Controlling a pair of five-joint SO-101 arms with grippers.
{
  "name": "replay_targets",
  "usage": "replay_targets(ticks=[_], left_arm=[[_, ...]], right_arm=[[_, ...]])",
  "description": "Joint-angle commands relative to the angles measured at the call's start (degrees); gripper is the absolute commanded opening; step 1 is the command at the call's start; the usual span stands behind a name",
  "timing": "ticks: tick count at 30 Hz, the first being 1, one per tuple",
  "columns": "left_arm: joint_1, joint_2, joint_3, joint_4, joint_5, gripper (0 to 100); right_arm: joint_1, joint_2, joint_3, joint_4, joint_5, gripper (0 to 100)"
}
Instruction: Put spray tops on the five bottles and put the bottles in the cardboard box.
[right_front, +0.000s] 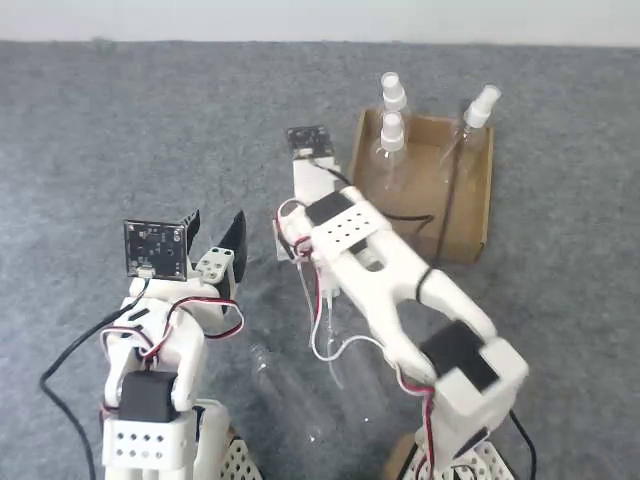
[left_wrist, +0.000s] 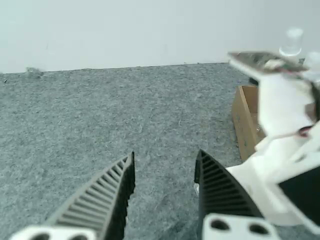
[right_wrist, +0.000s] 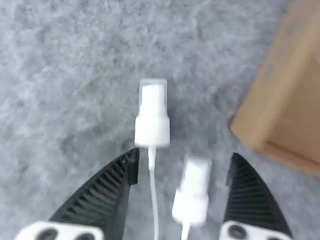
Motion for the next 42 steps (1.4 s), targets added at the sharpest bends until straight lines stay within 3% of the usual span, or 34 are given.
replay_targets(ticks=[1,11,27,34,42], left_arm=[[-0.18,0.26,-0.4,-1.41,-0.53,18],[-0.18,0.26,-0.04,-1.58,-0.53,18],[-0.18,0.26,0.04,-1.58,-0.53,18],[-0.26,0.26,0.04,-1.58,-0.53,18],[-0.26,0.26,0.04,-1.67,-0.53,18]], right_arm=[[0.48,-8.31,-2.9,6.37,-0.18,20.7],[0.75,-3.65,5.19,-1.63,-0.18,20.6],[0.48,1.63,5.1,-2.33,-0.53,20.5],[0.48,1.63,5.1,-3.3,-0.26,6.0],[0.84,0.92,5.1,-3.56,-0.26,5.0]])
